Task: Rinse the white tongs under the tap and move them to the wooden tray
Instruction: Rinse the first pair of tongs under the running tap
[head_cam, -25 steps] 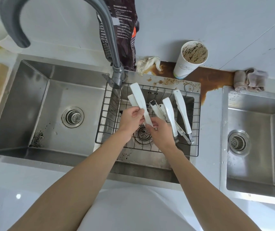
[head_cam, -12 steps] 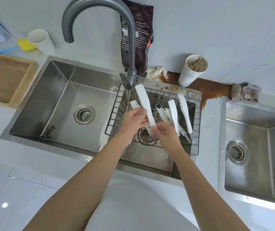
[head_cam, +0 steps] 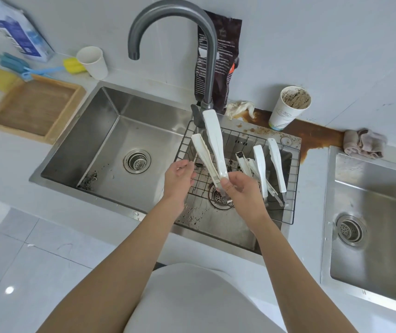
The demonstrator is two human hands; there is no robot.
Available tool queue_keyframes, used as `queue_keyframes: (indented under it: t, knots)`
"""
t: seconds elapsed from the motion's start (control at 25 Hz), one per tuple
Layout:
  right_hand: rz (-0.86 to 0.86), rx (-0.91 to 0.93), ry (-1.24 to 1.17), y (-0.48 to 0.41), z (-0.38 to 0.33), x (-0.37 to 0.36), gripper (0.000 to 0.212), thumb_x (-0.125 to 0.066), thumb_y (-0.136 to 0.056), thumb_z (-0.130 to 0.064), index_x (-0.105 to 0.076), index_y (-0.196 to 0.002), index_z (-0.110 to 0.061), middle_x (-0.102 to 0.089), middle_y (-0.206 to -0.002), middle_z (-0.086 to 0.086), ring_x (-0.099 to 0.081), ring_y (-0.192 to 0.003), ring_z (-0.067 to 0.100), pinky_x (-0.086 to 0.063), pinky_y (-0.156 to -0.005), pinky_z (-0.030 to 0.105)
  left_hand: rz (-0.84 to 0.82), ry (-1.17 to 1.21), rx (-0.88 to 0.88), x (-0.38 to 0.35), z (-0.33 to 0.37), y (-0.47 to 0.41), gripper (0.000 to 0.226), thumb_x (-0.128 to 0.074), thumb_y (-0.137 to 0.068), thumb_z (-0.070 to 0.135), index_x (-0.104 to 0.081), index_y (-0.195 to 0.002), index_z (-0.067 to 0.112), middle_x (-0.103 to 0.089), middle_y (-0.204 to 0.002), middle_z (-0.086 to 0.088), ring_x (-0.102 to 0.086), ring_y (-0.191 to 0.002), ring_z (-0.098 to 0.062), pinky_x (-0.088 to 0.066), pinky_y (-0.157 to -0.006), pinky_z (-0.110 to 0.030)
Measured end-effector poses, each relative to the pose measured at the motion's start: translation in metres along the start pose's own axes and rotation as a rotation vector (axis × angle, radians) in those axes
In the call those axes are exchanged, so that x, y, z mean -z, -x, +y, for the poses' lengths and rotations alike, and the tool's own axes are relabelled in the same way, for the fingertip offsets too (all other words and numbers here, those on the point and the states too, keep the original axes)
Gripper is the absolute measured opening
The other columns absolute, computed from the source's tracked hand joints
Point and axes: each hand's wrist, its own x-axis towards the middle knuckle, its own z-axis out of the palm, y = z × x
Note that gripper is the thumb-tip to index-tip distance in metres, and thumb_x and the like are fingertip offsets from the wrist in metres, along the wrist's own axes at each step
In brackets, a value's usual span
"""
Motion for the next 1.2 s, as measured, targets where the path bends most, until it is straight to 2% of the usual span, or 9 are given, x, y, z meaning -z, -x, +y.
queue_keyframes:
  t: [0.12,0.28,0.48,0.6,0.68,0.76,0.92,1.0,1.2]
  knots:
    - [-0.011,0.030,-0.027,0.000,-0.012,-0.014,0.014,-0.061,-0.098,-0.027,-0.070,-0.098,-0.016,-0.073,-0.085,0.014,-0.063,-0.069,0.021,-0.057,-0.068,0.040,-0.052,0.055,0.032,0.008,0.004,0.000,0.034,-0.060,-0.097,0.024,-0.055,-0.127,0.008,-0.067,-0.110,-0.004,-0.066,-0.102,-0.015,-0.052,-0.089,-0.027]
    - [-0.005,0.021,-0.013,-0.004,-0.022,-0.041,0.018,-0.060,-0.098,-0.029,-0.069,-0.103,-0.015,-0.074,-0.087,0.010,-0.066,-0.071,0.027,-0.057,-0.069,0.043,-0.110,0.148,0.039,0.024,0.018,-0.010,0.012,-0.055,-0.100,0.020,-0.064,-0.103,0.013,-0.071,-0.108,-0.008,-0.069,-0.102,-0.016,-0.055,-0.092,-0.028]
    - [0.072,-0.011,0.003,-0.014,-0.036,-0.088,0.025,-0.061,-0.097,-0.032,-0.069,-0.106,-0.010,-0.074,-0.088,0.008,-0.067,-0.073,0.021,-0.058,-0.068,0.036,-0.168,0.208,0.034,0.059,0.046,-0.043,0.013,-0.053,-0.100,0.011,-0.065,-0.098,0.007,-0.071,-0.109,-0.013,-0.070,-0.101,-0.020,-0.055,-0.093,-0.029]
    - [0.119,-0.029,-0.039,-0.019,-0.049,-0.121,0.018,-0.060,-0.098,-0.027,-0.068,-0.100,-0.011,-0.072,-0.084,0.018,-0.063,-0.066,0.021,-0.056,-0.066,0.039,-0.206,0.204,0.023,0.084,0.061,-0.064,0.020,-0.053,-0.100,0.009,-0.064,-0.110,-0.005,-0.070,-0.114,-0.018,-0.069,-0.105,-0.026,-0.054,-0.096,-0.035]
    - [0.144,-0.038,-0.037,-0.024,-0.056,-0.143,0.017,-0.060,-0.099,-0.026,-0.068,-0.099,-0.011,-0.072,-0.080,0.016,-0.062,-0.064,0.017,-0.055,-0.064,0.035,-0.231,0.187,0.042,0.097,0.068,-0.079,0.027,-0.052,-0.100,0.009,-0.061,-0.118,-0.009,-0.068,-0.117,-0.023,-0.067,-0.109,-0.031,-0.053,-0.098,-0.039]
    - [0.165,-0.042,-0.043,-0.027,-0.063,-0.161,0.019,-0.060,-0.099,-0.025,-0.068,-0.103,-0.008,-0.072,-0.080,0.013,-0.064,-0.064,0.015,-0.055,-0.062,0.029,-0.262,0.170,0.069,0.105,0.076,-0.089,0.027,-0.052,-0.100,0.009,-0.061,-0.119,-0.008,-0.067,-0.115,-0.025,-0.066,-0.108,-0.034,-0.055,-0.095,-0.041]
    - [0.207,-0.055,-0.059,-0.031,-0.073,-0.182,0.023,-0.056,-0.101,-0.023,-0.065,-0.103,-0.002,-0.072,-0.082,0.019,-0.061,-0.059,0.013,-0.051,-0.058,0.021,-0.334,0.161,0.121,0.117,0.091,-0.101,0.024,-0.053,-0.100,0.010,-0.062,-0.121,0.002,-0.069,-0.107,-0.015,-0.071,-0.098,-0.025,-0.062,-0.076,-0.037]
    - [0.212,-0.060,-0.050,-0.034,-0.075,-0.186,0.024,-0.055,-0.101,-0.022,-0.064,-0.103,0.001,-0.072,-0.080,0.019,-0.062,-0.061,0.014,-0.051,-0.058,0.021,-0.364,0.171,0.146,0.119,0.095,-0.104,0.024,-0.054,-0.099,0.009,-0.061,-0.122,0.006,-0.069,-0.108,-0.014,-0.071,-0.099,-0.025,-0.062,-0.072,-0.037]
    - [0.183,-0.071,0.021,-0.045,-0.079,-0.186,0.023,-0.059,-0.099,-0.026,-0.065,-0.103,-0.004,-0.073,-0.076,0.009,-0.066,-0.063,0.015,-0.053,-0.063,0.027,-0.381,0.165,0.162,0.120,0.100,-0.114,0.033,-0.055,-0.097,0.003,-0.057,-0.130,0.001,-0.067,-0.116,-0.021,-0.071,-0.100,-0.028,-0.061,-0.066,-0.034]
